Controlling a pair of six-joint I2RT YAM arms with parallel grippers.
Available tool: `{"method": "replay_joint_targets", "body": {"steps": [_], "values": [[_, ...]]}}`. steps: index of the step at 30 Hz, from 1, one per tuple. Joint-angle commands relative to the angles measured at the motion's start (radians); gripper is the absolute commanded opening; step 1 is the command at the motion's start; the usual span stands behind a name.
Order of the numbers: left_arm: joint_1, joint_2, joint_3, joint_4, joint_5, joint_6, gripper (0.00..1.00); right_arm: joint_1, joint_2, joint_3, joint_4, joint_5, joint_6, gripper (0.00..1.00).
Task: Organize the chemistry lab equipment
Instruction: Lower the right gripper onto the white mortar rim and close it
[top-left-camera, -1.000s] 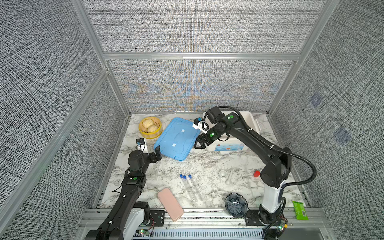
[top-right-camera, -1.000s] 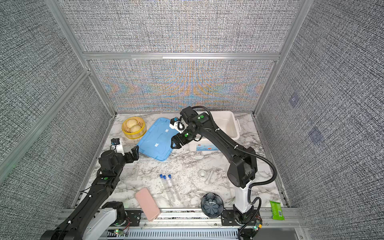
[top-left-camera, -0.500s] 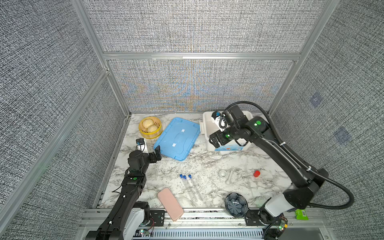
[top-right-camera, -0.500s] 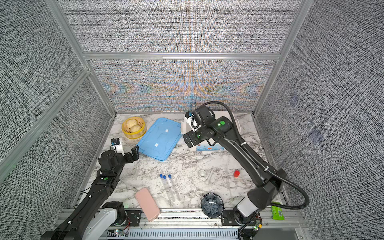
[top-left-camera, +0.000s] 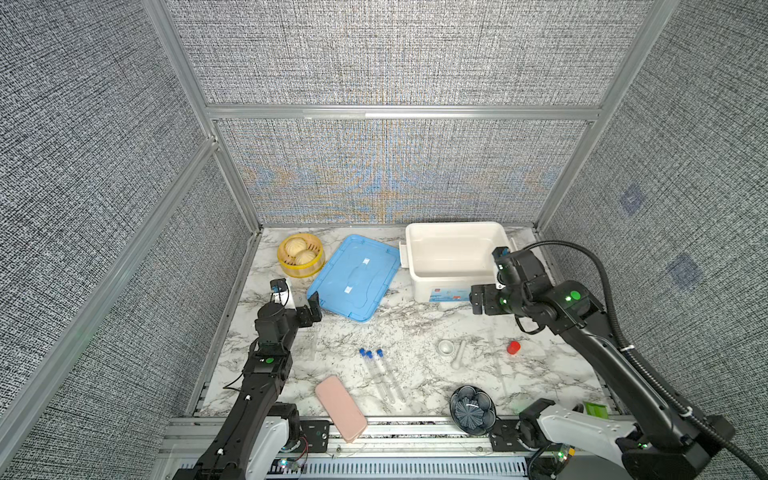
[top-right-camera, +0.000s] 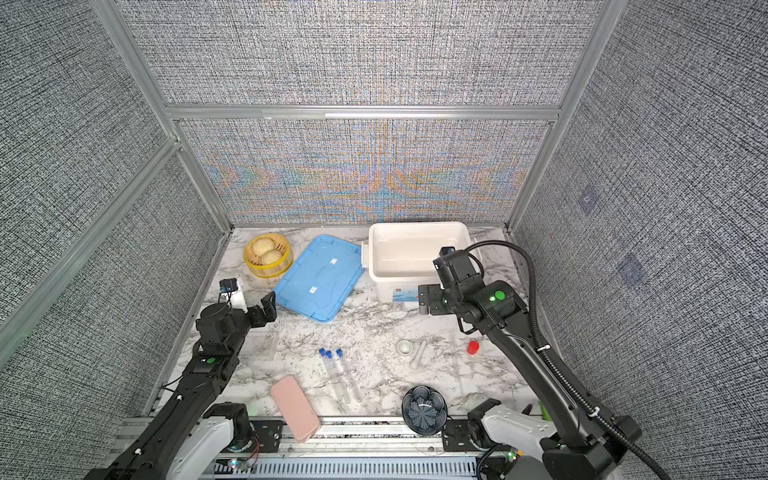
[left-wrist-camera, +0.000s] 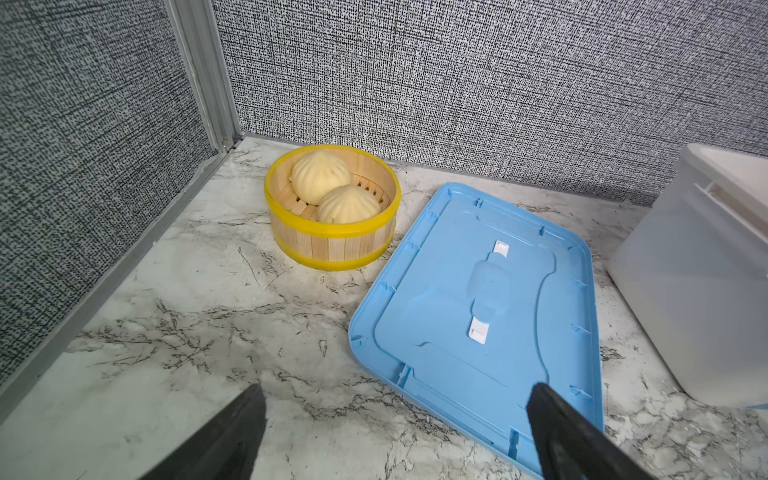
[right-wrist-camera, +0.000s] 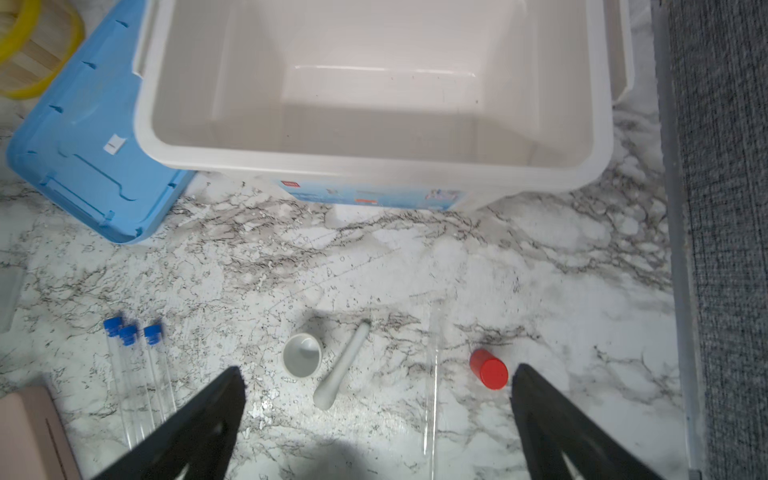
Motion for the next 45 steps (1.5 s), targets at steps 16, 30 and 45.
{"method": "replay_joint_targets", "body": {"steps": [16,30,45], "values": [[0.0,0.005,0.004,0.008,0.002,-0.007,0.99,0.036,0.211,-0.183,0.056,-0.398,0.068,0.72],[-0.001,0.01,0.004,0.008,0.002,-0.008,0.99,0.112,0.273,-0.207,0.107,-0.335,0.002,0.66],[0.0,0.01,0.005,0.009,0.002,-0.008,0.99,0.318,0.334,-0.113,0.141,-0.254,-0.036,0.65]]}}
